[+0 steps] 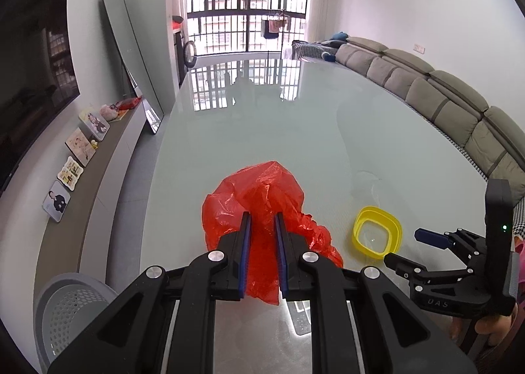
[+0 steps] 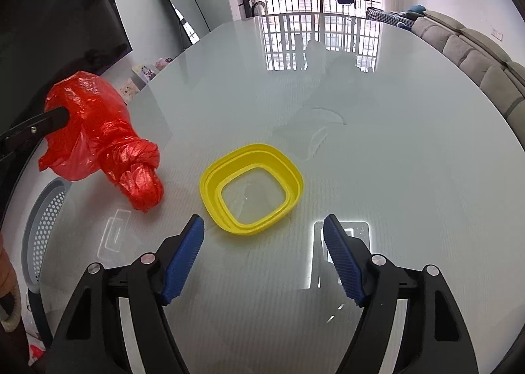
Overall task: Collect trash
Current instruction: 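Close the right gripper on the yellow square container while the left gripper holds the red bag, then lift the red bag with the left gripper while the right gripper lifts the yellow container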
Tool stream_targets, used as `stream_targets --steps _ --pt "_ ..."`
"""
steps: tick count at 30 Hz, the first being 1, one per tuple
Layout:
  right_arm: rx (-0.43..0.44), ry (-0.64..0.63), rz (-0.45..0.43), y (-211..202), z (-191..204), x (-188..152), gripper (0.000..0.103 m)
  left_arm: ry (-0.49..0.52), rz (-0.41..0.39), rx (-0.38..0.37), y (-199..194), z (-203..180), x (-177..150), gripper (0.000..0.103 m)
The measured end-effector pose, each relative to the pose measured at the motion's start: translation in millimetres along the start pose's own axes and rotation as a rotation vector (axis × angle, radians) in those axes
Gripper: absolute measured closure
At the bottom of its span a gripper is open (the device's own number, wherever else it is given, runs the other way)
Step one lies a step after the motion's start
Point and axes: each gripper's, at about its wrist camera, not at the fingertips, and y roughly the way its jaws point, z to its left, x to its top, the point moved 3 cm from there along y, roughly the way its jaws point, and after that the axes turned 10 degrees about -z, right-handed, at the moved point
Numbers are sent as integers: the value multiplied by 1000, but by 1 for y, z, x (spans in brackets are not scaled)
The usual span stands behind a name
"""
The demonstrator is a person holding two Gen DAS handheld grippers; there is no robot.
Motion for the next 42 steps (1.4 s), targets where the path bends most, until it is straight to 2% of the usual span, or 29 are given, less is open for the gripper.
stream_targets --steps 9,16,23,25,29,30,32,34,36,42 --pt "-2 -83 48 27 5 13 27 -31 53 22 -1 24 -19 88" --pt "40 -103 103 41 11 14 27 -55 109 30 2 33 -44 88" --pt "-37 -112 97 37 15 6 27 -62 153 67 8 42 -60 88" --pt "-54 -103 91 35 15 6 31 -66 164 74 10 46 -63 88" --pt "-40 -66 78 31 15 4 33 -71 170 98 12 53 -67 88" --pt "-39 -61 73 28 15 3 33 -73 172 103 12 55 -69 87" --pt "-34 -47 62 23 14 2 33 -82 174 116 10 59 -71 77" --pt "-33 -34 44 17 13 2 33 -93 165 126 5 62 -72 53" --pt "-26 -18 26 11 13 0 33 -99 144 137 -2 64 -73 36" --pt "-15 -3 -17 -6 11 -1 33 -89 140 179 -20 65 -78 35"
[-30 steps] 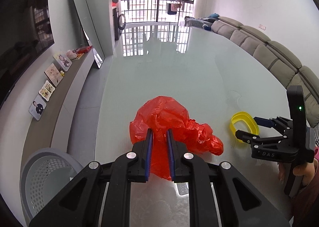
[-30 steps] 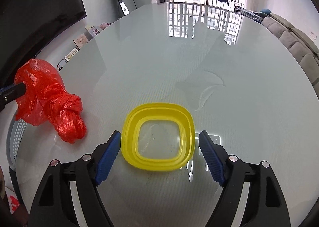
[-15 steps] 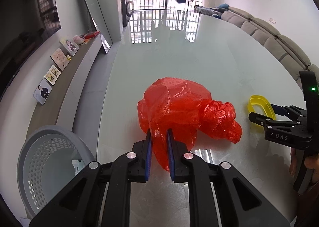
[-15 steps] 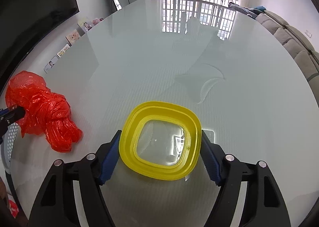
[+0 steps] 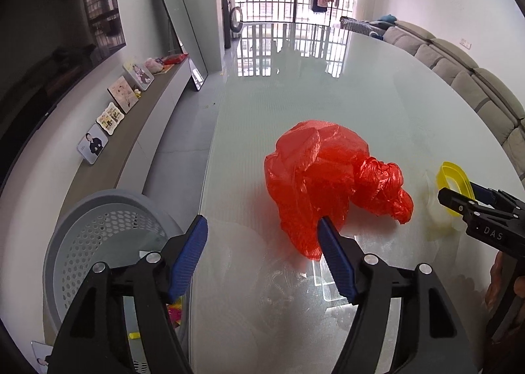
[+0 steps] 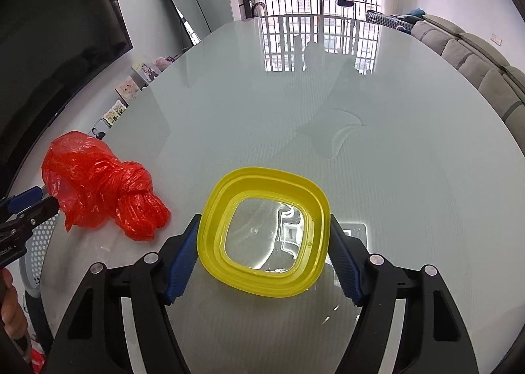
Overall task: Collect trash
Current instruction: 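Lift the red bag with the left gripper while the right gripper lifts the yellow container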
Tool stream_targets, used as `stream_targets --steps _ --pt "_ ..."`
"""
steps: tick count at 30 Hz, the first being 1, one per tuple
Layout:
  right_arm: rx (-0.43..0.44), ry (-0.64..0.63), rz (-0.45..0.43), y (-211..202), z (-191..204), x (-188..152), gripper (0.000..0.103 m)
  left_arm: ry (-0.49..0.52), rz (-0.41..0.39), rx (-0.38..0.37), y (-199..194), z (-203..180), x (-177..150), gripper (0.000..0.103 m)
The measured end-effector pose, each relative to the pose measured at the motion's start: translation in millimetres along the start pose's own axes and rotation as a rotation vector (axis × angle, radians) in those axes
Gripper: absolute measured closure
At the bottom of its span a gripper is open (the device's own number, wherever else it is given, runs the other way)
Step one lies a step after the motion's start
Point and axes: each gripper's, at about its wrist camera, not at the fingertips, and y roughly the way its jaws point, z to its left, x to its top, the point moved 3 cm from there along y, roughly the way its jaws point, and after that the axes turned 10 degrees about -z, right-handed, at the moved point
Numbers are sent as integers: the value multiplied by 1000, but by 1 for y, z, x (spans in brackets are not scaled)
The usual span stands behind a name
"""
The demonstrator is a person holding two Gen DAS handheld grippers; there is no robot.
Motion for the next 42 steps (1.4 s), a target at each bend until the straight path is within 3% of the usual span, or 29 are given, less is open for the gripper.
stream_targets --steps 5,12,19,32,37,42 --pt "3 21 -33 -16 -5 -1 33 -7 1 -17 -11 -11 -5 33" --pt "-13 62 -56 -29 -24 -9 33 33 5 -85 -10 -62 -5 30" --pt "-10 148 -92 -42 -52 -15 33 -16 28 -113 7 -107 5 26" --pt "49 201 -145 -58 -67 -19 33 -85 51 92 58 -118 17 27" --pt "61 195 -149 -59 -66 -18 33 -87 57 103 65 -115 14 53" --pt "60 193 -148 -59 -65 -19 33 -70 38 83 61 -116 14 62"
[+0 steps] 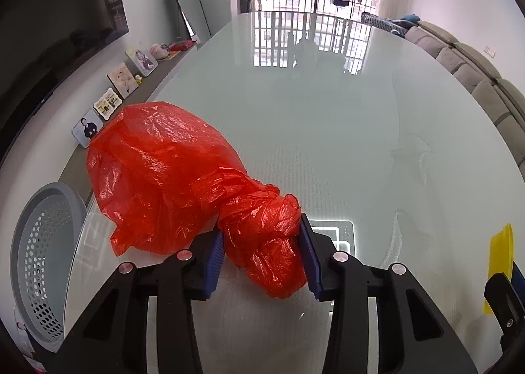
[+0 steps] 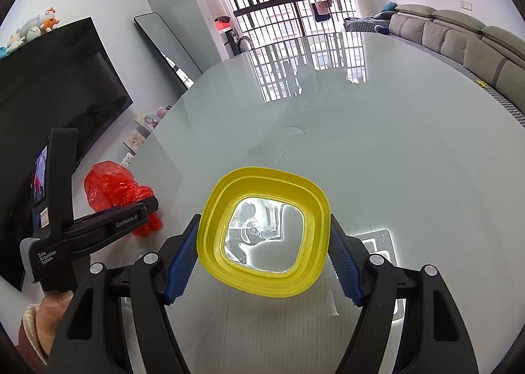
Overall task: Collect trash
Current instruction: 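Lift the red bag with the left gripper while the right gripper lifts the yellow container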
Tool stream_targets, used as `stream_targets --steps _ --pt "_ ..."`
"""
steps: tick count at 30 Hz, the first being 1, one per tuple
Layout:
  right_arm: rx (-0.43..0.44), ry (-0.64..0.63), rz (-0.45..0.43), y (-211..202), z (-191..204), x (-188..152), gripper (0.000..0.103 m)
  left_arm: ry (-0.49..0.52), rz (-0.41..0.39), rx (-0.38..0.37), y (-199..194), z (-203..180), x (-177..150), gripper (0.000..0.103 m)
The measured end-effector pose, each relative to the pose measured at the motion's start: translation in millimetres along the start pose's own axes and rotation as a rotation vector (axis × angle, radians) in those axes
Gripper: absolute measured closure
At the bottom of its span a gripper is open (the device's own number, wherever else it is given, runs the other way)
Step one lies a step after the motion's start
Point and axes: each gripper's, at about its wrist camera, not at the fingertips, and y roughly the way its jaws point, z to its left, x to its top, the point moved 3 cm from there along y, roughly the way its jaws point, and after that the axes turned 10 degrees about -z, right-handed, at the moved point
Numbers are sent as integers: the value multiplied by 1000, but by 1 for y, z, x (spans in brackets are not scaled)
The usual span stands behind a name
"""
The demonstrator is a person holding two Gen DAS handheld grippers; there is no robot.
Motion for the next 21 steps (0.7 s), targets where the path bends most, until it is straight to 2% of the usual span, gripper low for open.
stream_targets --steps 6,11,16,21 --pt "-9 -17 4 1 3 1 33 23 -33 -41 -21 0 -2 63" --pt "-8 -73 4 -4 21 -1 33 43 -81 -66 -51 17 -2 63" --pt "30 -111 11 -8 58 -6 33 62 -119 -59 -81 49 -10 63" --pt "115 -181 7 -7 121 -11 33 63 -141 -11 -104 105 -23 63"
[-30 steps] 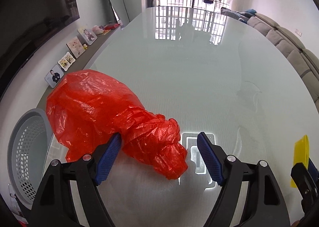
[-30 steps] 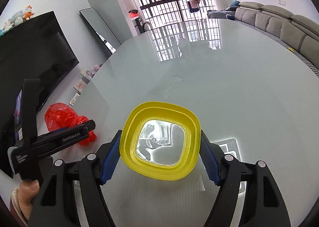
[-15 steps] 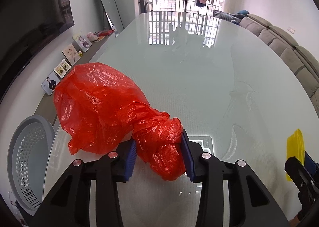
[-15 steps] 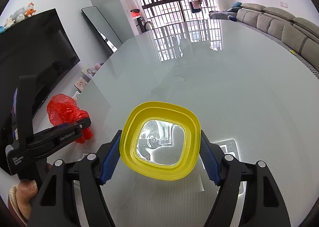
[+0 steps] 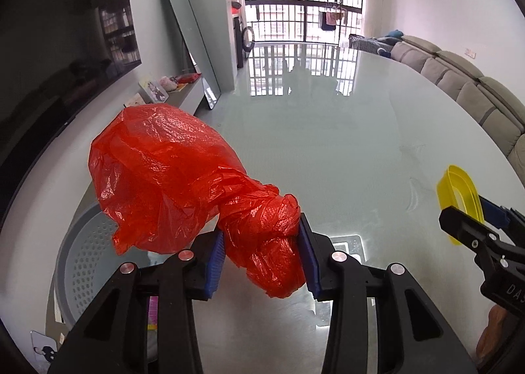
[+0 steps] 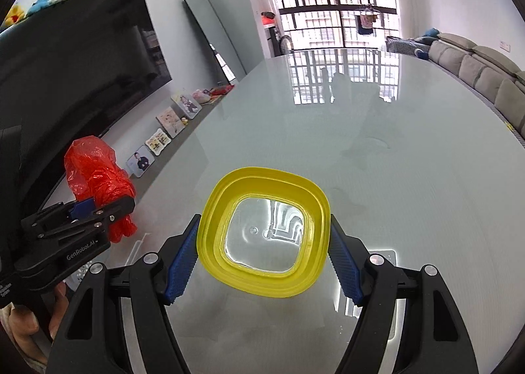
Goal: Collect trash
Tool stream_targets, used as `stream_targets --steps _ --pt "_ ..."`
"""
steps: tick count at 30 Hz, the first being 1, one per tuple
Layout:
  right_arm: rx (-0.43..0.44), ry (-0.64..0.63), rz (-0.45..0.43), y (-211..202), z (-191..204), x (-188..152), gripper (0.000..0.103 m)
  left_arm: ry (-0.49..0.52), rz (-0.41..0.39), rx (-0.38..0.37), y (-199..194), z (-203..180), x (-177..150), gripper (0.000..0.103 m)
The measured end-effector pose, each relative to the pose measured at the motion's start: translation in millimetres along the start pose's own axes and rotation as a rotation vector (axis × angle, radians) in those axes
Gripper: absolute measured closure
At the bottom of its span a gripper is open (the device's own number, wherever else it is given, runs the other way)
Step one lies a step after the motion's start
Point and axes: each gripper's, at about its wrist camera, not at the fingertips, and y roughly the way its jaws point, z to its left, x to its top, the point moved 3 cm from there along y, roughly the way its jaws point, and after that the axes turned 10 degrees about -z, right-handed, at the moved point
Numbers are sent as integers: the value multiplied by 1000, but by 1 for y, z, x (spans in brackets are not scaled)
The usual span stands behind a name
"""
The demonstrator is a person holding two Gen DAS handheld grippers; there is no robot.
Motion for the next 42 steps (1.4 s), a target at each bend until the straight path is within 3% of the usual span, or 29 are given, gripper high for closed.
stream_targets --steps 11,18,23,25,29,42 --pt "242 -181 92 65 167 -9 33 -70 64 160 -9 145 -38 63" --pt "300 -249 162 107 235 -21 33 -139 128 190 6 198 -65 63" --pt "313 -276 203 132 259 -27 33 -171 145 202 16 218 -72 58" --pt "320 -285 207 136 264 -30 32 -187 144 206 14 227 -75 47" --pt "329 -287 206 136 261 -34 29 -209 134 212 13 229 -76 35" --pt "309 -276 194 128 254 -35 27 -231 131 238 8 229 -77 25"
